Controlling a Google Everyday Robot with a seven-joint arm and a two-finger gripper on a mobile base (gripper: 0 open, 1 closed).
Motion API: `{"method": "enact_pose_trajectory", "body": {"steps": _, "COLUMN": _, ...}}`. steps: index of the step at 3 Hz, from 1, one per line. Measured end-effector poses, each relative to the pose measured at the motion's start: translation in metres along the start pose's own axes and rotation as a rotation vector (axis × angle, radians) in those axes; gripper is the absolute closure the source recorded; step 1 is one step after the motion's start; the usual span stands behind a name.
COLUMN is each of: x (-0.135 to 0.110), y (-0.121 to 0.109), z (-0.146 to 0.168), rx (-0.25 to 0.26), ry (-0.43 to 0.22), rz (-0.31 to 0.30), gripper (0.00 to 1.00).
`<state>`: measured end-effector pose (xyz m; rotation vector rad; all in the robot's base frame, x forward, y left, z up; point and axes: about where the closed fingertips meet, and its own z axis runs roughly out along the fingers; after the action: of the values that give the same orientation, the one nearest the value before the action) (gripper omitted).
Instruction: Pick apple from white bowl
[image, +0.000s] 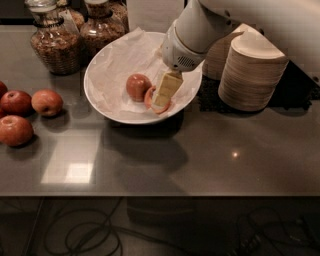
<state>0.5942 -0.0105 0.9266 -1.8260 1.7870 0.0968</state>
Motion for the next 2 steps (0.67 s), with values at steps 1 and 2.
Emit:
{"method": "enact_pose_trajectory", "body": {"steps": 1, "x": 0.0055, "y": -0.0132, "z": 0.0078, "rx": 0.004, "ry": -0.004, "rz": 0.016, "gripper": 0.2}}
{"method": "enact_pose_trajectory", "body": {"steps": 2, "x": 0.0137, "y": -0.017, "z": 0.017, "rx": -0.008, "ry": -0.016, "rz": 0.045, "gripper": 0.21}}
